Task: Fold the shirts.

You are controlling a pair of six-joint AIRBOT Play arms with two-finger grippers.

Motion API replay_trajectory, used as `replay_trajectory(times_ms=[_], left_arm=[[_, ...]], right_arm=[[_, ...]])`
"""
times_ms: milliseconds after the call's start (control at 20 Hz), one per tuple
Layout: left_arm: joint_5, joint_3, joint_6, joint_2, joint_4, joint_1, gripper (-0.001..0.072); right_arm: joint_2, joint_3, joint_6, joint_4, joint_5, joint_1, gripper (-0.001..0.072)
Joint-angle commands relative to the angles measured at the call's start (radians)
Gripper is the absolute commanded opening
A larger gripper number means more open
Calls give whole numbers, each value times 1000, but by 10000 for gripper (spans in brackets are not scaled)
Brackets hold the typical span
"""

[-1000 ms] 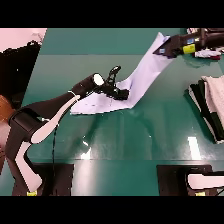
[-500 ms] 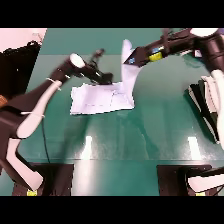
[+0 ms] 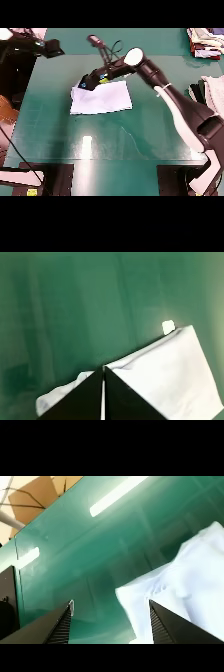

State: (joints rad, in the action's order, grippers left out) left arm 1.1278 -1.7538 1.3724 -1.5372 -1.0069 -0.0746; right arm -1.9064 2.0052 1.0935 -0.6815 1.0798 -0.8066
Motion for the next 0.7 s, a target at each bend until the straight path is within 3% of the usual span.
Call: replay_trajectory(times_ms=[0, 50, 200, 450, 500, 550, 600, 650], left_arm=[[63, -2, 0, 33, -11, -50, 23], [75, -2, -1, 33, -11, -45, 23], [97, -2, -2, 33, -9, -33, 23], [101, 1, -13, 33, -8, 3, 23], [99, 1, -19, 33, -8, 12, 23], [92, 1, -19, 33, -8, 23, 23], [82, 1, -19, 33, -8, 34, 23], [72, 1, -19, 33, -9, 46, 23]], right_arm=[[-44, 37, -19, -65, 40, -23, 548], [-24, 5, 27, -111, 62, -1, 505], [56, -133, 96, -240, 143, 113, 505], [179, -429, 171, -235, 151, 392, 506], [190, -477, 182, -232, 151, 449, 518], [190, -515, 182, -217, 152, 497, 627], [188, -552, 182, -180, 149, 537, 678], [188, -592, 182, -135, 127, 568, 677]])
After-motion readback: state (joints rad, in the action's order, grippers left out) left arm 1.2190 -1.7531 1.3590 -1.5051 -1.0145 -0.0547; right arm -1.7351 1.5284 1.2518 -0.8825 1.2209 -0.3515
